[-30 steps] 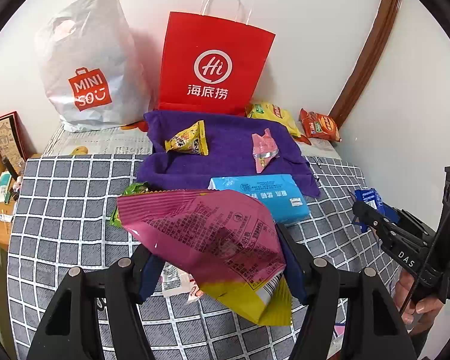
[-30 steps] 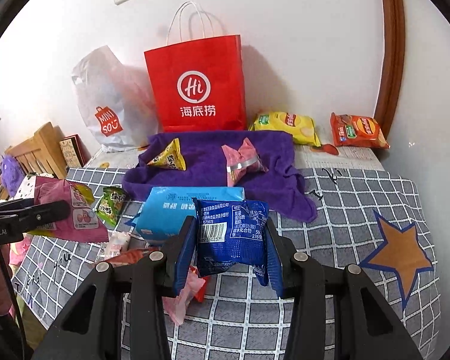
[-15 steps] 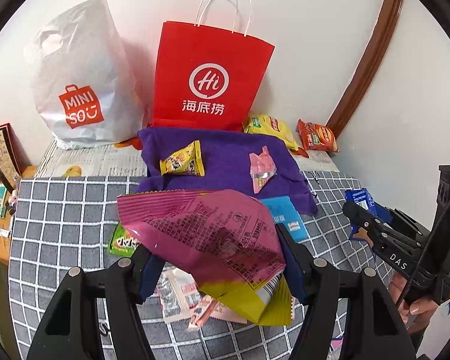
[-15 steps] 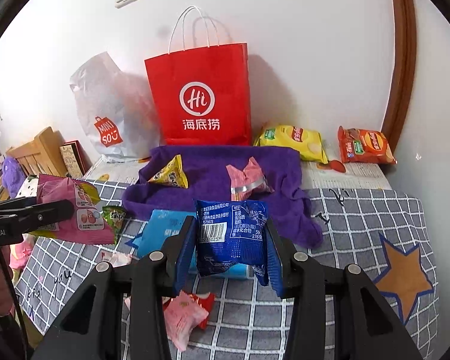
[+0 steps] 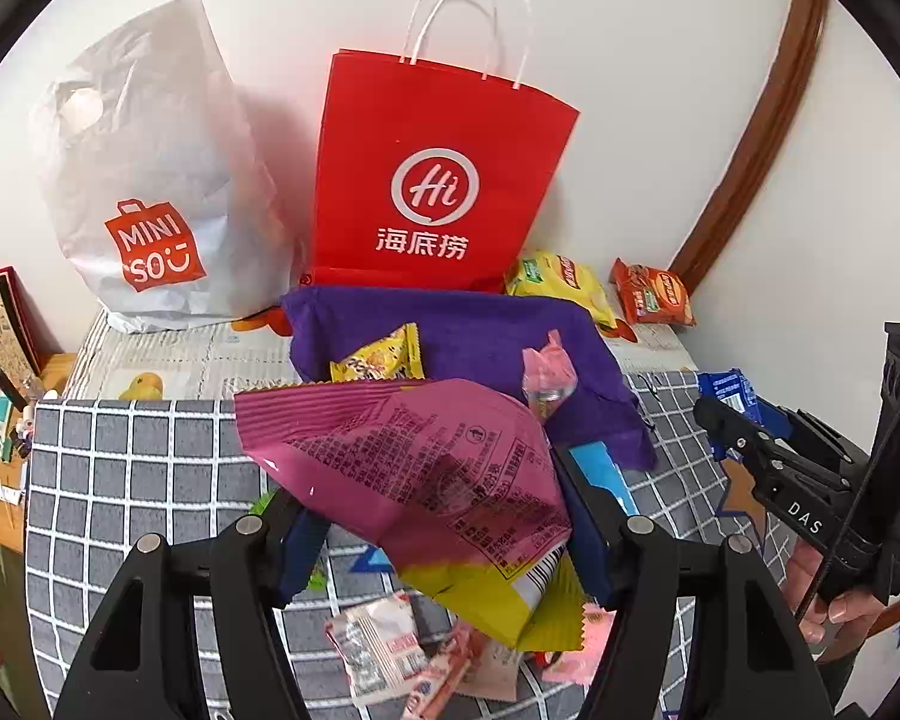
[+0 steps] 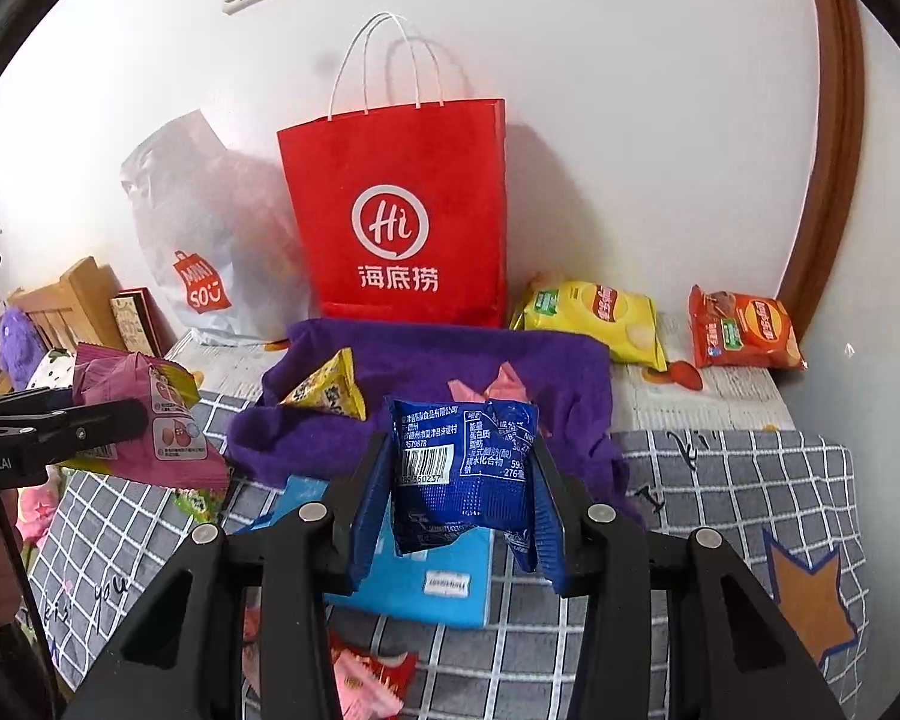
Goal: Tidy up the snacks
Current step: 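Carry the blue packet and pink-and-yellow bag in both tools toward the purple towel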
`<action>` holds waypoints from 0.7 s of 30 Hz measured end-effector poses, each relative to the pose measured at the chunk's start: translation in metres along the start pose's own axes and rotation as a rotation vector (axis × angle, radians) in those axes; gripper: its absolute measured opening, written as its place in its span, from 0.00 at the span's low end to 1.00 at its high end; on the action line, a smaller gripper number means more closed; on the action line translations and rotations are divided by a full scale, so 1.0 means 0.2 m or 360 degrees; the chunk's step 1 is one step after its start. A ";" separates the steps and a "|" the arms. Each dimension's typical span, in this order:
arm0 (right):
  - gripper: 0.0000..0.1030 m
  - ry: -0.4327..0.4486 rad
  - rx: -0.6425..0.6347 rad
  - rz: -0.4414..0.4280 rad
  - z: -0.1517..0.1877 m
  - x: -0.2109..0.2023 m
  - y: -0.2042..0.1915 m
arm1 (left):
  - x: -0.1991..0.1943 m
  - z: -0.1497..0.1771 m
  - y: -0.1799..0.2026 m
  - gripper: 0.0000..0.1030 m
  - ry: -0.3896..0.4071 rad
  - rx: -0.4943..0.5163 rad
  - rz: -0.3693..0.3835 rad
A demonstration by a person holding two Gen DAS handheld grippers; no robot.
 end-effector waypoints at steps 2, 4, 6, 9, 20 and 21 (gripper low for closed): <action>0.42 -0.0003 -0.0001 0.0003 -0.02 0.02 0.01 | 0.03 -0.03 -0.02 0.64 -0.0008 -0.0003 -0.0012; 0.42 0.0002 -0.0003 0.0000 -0.05 0.04 0.02 | 0.05 -0.06 -0.04 0.64 -0.0006 -0.0008 -0.0018; 0.42 0.0004 -0.0006 -0.0001 -0.07 0.07 0.03 | 0.08 -0.09 -0.06 0.64 -0.0005 -0.0016 -0.0026; 0.42 0.0006 -0.0011 -0.0001 -0.12 0.11 0.06 | 0.12 -0.14 -0.11 0.64 -0.0005 -0.0028 -0.0054; 0.42 0.0004 0.0005 0.0040 -0.29 0.29 0.24 | 0.35 -0.19 -0.24 0.64 -0.0089 -0.0076 -0.0124; 0.42 0.0001 0.0008 0.0039 -0.30 0.31 0.25 | 0.38 -0.18 -0.24 0.64 -0.0106 -0.0073 -0.0124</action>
Point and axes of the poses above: each gripper's, at about its wrist camera, not at the fingertips, and x roughly the way its jaws point, y to its right, z to its underside, the point moved 8 cm from there along x, roughly the way its jaws point, and after that the axes turned 12 degrees about -z, right-handed, at the moved point
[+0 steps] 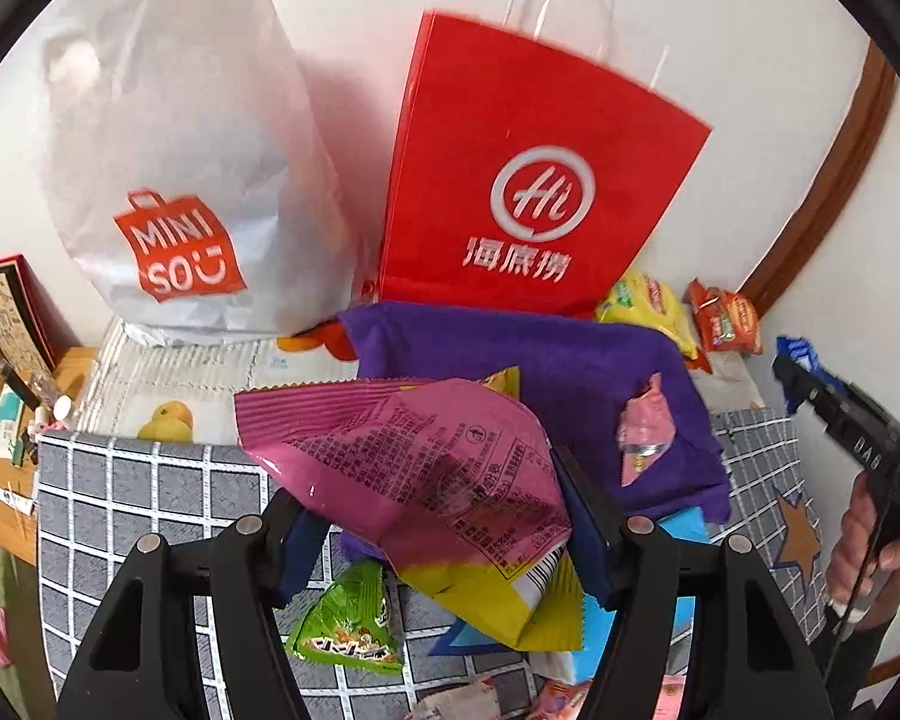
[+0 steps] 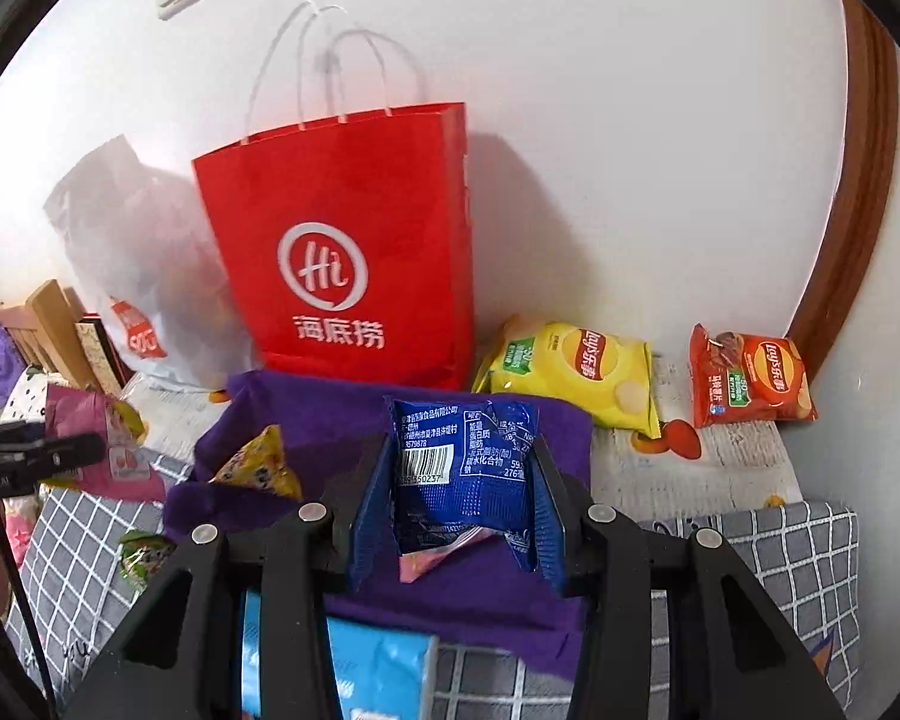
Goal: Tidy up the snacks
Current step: 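Carry the blue packet and pink-and-yellow bag in both tools toward the purple towel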
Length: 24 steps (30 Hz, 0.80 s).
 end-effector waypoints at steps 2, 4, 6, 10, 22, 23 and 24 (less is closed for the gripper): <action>0.42 -0.0013 0.0007 -0.0005 -0.01 0.04 0.03 | 0.06 0.01 0.01 0.64 -0.0038 0.0015 0.0005; 0.42 -0.0029 0.0004 0.0006 -0.02 0.09 0.06 | 0.13 0.02 0.03 0.64 -0.0068 0.0040 0.0004; 0.42 -0.0053 -0.0018 0.0020 -0.02 0.13 0.08 | 0.17 0.02 0.05 0.64 -0.0091 0.0056 0.0004; 0.42 -0.0108 0.0001 0.0032 -0.02 0.24 0.16 | 0.28 0.04 0.10 0.64 -0.0138 0.0088 0.0027; 0.42 -0.0284 0.0164 0.0038 0.10 0.57 0.37 | 0.45 0.01 0.24 0.64 -0.0167 0.0169 0.0172; 0.42 -0.0300 0.0162 0.0033 0.11 0.58 0.37 | 0.46 0.00 0.25 0.64 -0.0161 0.0170 0.0181; 0.42 -0.0307 0.0162 0.0030 0.12 0.60 0.37 | 0.46 -0.01 0.26 0.64 -0.0157 0.0167 0.0191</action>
Point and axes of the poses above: each gripper's, at about its wrist camera, not at the fingertips, and x roughly the way its jaws point, y to its right, z to its underside, the point moved 8 cm from there along x, roughly the way its jaws point, and after that the axes turned 12 degrees about -z, right-handed, at the moved point
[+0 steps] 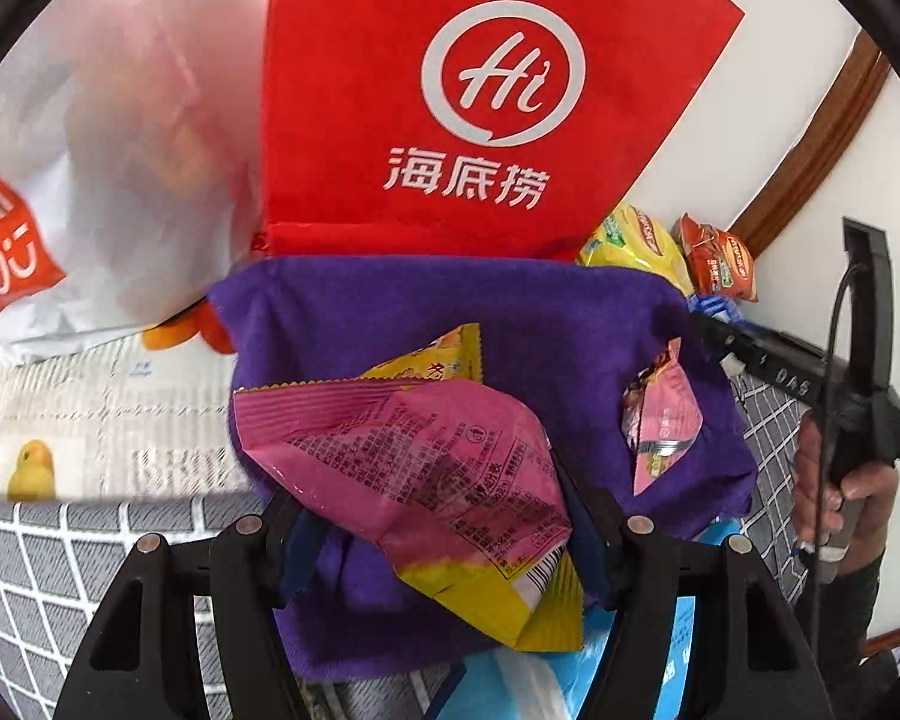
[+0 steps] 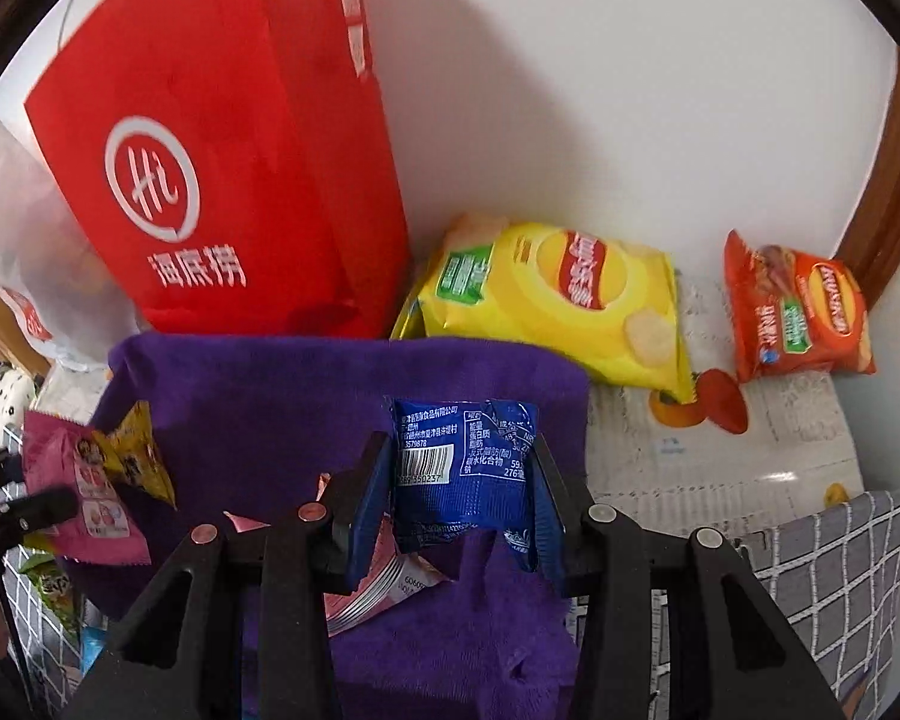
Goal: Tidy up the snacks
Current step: 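Carry the blue packet and pink-and-yellow bag in both tools toward the purple towel, then open the right tool to drop the blue packet on the towel while the left tool drops the pink-and-yellow bag, then grasp the pink pastry packet with the right tool while the left tool approaches the green snack bag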
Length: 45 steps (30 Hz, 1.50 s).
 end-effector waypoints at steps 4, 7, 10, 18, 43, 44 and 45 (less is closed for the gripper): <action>0.42 -0.0037 -0.0008 -0.0036 0.02 0.06 -0.02 | 0.01 -0.01 0.03 0.64 0.0040 0.0035 -0.0018; 0.43 -0.0059 -0.0002 -0.0034 0.03 0.09 -0.01 | 0.01 -0.01 0.03 0.64 0.0045 0.0054 -0.0021; 0.44 -0.0088 0.0009 -0.0052 0.05 0.13 0.00 | 0.02 0.01 0.02 0.65 0.0032 0.0052 -0.0007; 0.55 -0.0108 -0.0068 -0.0018 0.04 0.09 -0.04 | 0.05 0.04 0.02 0.65 0.0009 0.0065 -0.0020; 0.69 0.0155 -0.0164 -0.0082 0.24 -0.48 -0.41 | -0.27 0.18 -0.18 0.79 0.0089 -0.0138 -0.0116; 0.69 0.0159 -0.0157 -0.0084 0.26 -0.50 -0.42 | -0.31 0.20 -0.19 0.79 0.0110 -0.0153 -0.0115; 0.69 0.0161 -0.0147 -0.0088 0.29 -0.52 -0.43 | -0.34 0.21 -0.21 0.79 0.0119 -0.0166 -0.0113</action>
Point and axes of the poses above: each gripper's, at about its wrist camera, not at the fingertips, and x roughly the way its jaws point, y to its right, z to its underside, the point moved 8 cm from there along x, roughly the way its jaws point, and after that the axes turned 12 degrees about -z, right-handed, at the moved point
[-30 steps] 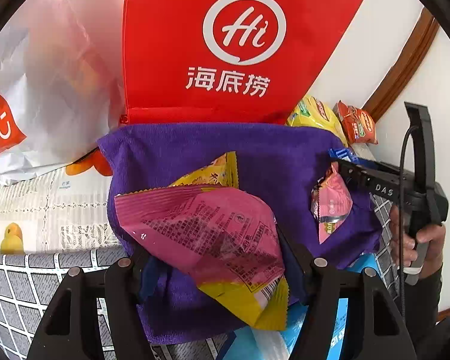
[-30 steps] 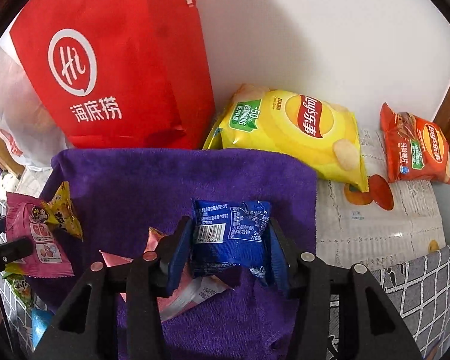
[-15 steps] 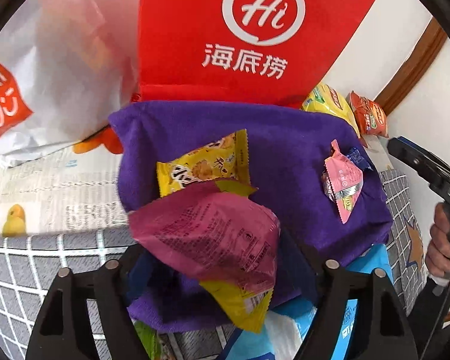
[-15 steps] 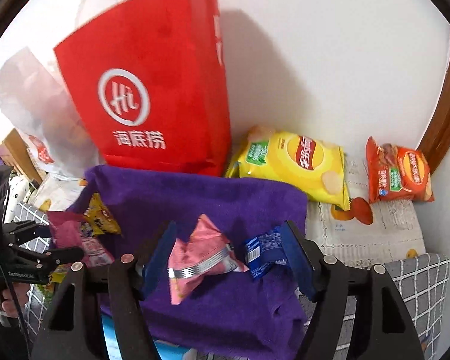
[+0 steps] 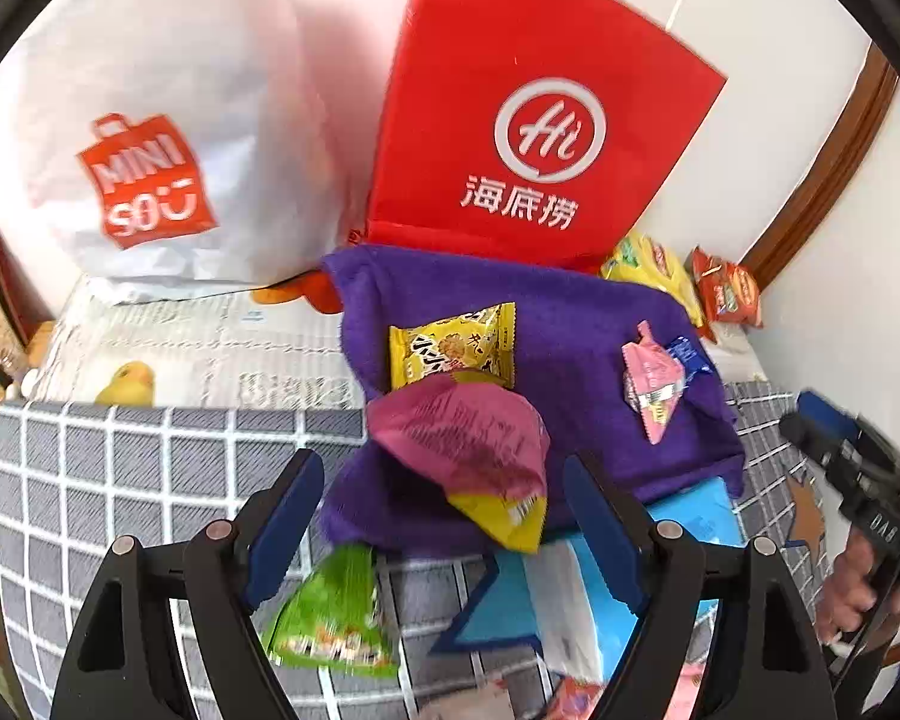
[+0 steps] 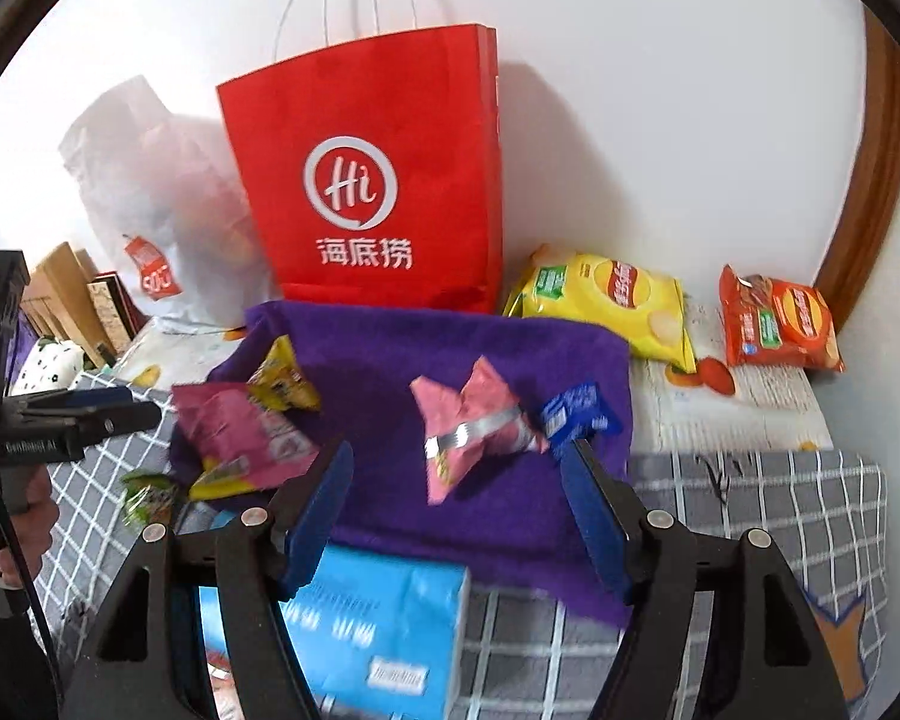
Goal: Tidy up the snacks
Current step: 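Grasp the pink pastry packet with the right tool while the left tool approaches the green snack bag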
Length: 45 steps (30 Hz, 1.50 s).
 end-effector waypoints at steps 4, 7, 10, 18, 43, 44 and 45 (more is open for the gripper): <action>0.69 0.0015 0.0030 0.0034 0.11 -0.08 -0.04 | -0.10 0.06 -0.04 0.79 0.0035 -0.0057 0.0006; 0.69 -0.0016 0.0040 0.0050 0.21 -0.13 -0.07 | -0.16 0.12 -0.06 0.78 0.0051 -0.0056 0.0005; 0.69 -0.0072 0.0122 0.0001 0.33 -0.15 -0.09 | -0.21 0.18 -0.08 0.78 0.0058 -0.0067 -0.0008; 0.65 -0.0204 0.0202 -0.0023 0.66 -0.15 -0.18 | -0.25 0.33 -0.11 0.78 0.0026 -0.0051 -0.0020; 0.48 -0.0346 0.0217 0.0009 0.94 0.00 -0.38 | -0.18 0.52 -0.28 0.78 -0.0048 -0.0078 -0.0036; 0.47 -0.0329 0.0214 0.0008 0.93 -0.01 -0.37 | -0.17 0.52 -0.28 0.78 -0.0052 -0.0078 -0.0037; 0.45 -0.0320 0.0209 0.0004 0.92 -0.03 -0.36 | -0.16 0.52 -0.27 0.78 -0.0059 -0.0079 -0.0039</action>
Point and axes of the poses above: each gripper's, at about its wrist camera, not at the fingertips, and x roughly the way its jaws point, y to its right, z to its underside, the point moved 8 cm from there along x, roughly the way its jaws point, and after that the axes turned 12 degrees about -z, right-handed, at the moved point
